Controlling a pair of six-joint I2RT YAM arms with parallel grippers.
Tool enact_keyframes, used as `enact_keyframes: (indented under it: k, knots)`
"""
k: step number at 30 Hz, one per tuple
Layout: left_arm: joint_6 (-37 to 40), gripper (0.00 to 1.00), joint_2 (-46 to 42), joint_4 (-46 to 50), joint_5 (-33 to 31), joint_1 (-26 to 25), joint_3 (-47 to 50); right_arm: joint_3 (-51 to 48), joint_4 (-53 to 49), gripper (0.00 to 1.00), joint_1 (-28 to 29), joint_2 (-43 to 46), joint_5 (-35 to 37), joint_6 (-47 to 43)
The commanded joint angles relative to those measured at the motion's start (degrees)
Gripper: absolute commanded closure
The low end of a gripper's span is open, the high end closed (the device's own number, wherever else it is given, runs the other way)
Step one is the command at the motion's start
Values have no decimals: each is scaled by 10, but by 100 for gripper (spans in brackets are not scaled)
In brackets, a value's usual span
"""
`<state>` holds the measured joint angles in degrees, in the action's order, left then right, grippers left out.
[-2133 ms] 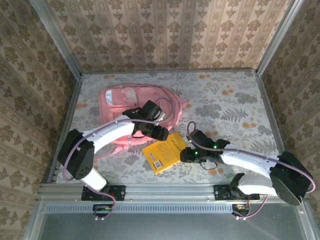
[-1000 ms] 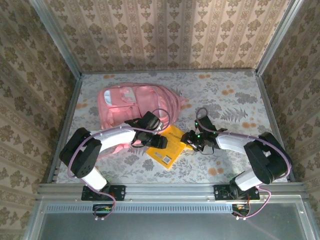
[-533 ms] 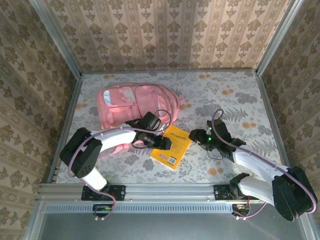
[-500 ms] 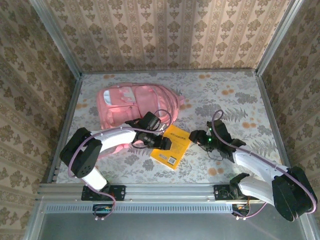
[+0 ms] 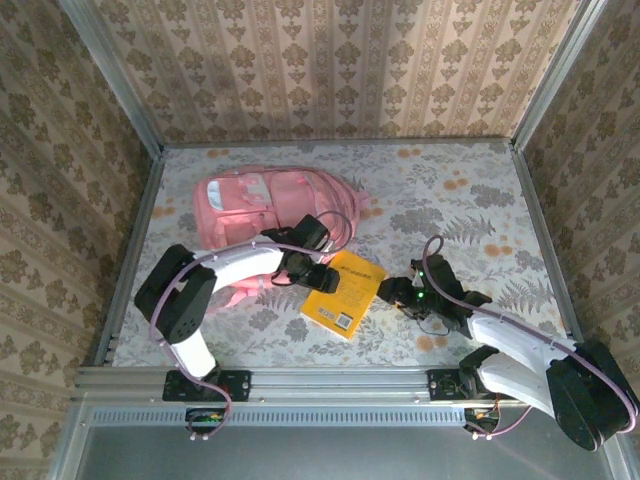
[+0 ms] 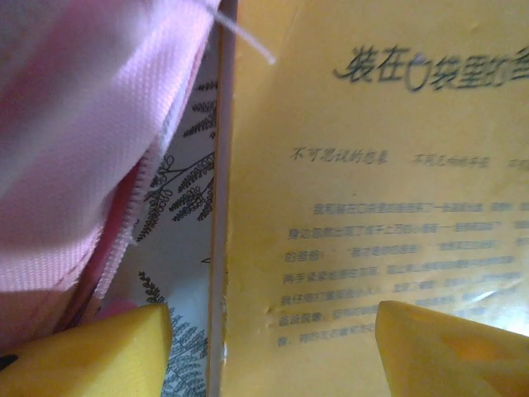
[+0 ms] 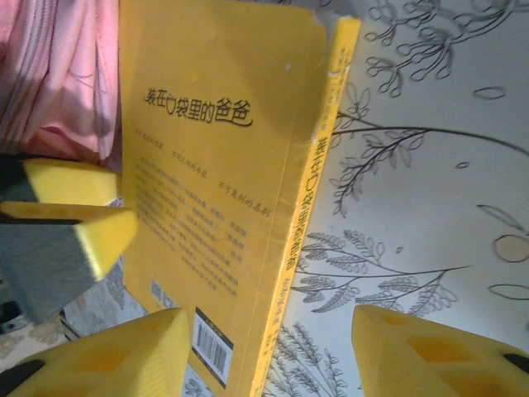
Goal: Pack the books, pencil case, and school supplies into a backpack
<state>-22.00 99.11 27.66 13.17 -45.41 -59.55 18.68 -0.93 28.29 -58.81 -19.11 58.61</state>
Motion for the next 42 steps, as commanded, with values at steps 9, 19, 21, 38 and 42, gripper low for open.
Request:
enact_keyframes:
  k: [9,19,21,38,42]
  knots:
    - [-10,37,9,-39,86,-5,11,-10,107,44,34,-89,23,72]
    - [-31,39,8,-66,133,-17,21,0,230,45,42,-198,8,112]
    - [-38,39,8,-81,147,-18,25,10,232,45,49,-205,13,110]
    - [-45,42,20,-92,152,-30,23,-13,284,45,78,-67,48,136]
    - [-46,42,13,-88,148,-30,23,-10,199,45,78,-14,71,113]
